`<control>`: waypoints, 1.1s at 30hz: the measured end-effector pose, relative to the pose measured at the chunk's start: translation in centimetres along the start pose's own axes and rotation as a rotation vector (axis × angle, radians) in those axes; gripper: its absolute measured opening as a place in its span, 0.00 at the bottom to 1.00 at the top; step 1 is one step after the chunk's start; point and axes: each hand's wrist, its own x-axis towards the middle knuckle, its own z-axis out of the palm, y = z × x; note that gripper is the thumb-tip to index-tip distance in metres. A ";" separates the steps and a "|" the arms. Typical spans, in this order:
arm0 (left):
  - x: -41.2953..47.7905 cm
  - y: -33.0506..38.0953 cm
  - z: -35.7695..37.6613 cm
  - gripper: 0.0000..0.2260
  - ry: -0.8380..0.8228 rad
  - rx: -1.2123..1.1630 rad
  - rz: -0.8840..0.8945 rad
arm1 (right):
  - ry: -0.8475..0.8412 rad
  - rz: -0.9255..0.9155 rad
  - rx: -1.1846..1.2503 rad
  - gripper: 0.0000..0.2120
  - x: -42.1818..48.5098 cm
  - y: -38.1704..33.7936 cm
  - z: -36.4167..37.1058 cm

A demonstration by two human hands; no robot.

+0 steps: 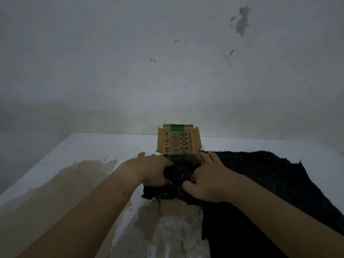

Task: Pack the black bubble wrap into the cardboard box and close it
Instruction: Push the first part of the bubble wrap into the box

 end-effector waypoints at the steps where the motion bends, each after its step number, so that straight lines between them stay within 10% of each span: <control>1: 0.0 0.0 0.0 0.21 0.000 -0.003 0.000 | -0.030 0.005 0.008 0.34 0.2 -0.1 -0.2; 7: 0.0 -0.2 0.0 0.23 -0.006 0.000 -0.012 | 0.270 -0.082 0.079 0.22 -1.2 1.2 -1.1; 13: 0.0 -0.1 0.2 0.24 0.006 -0.020 0.000 | 0.060 -0.113 -0.015 0.24 -1.4 -0.1 0.5; 17: -0.4 -0.3 0.9 0.27 0.084 -0.077 0.002 | 0.232 -0.157 -0.003 0.26 -2.1 0.3 -0.3; 24: -5.1 0.6 2.3 0.09 0.721 -0.374 0.203 | 0.341 -0.172 0.081 0.15 -1.9 0.7 1.4; 28: -7.8 0.6 4.6 0.15 0.525 -0.187 0.138 | 0.505 -0.188 0.353 0.03 -1.7 1.0 1.4; 33: -8.3 0.4 4.9 0.15 0.524 -0.121 0.182 | 0.473 -0.187 0.207 0.12 -2.4 0.9 1.8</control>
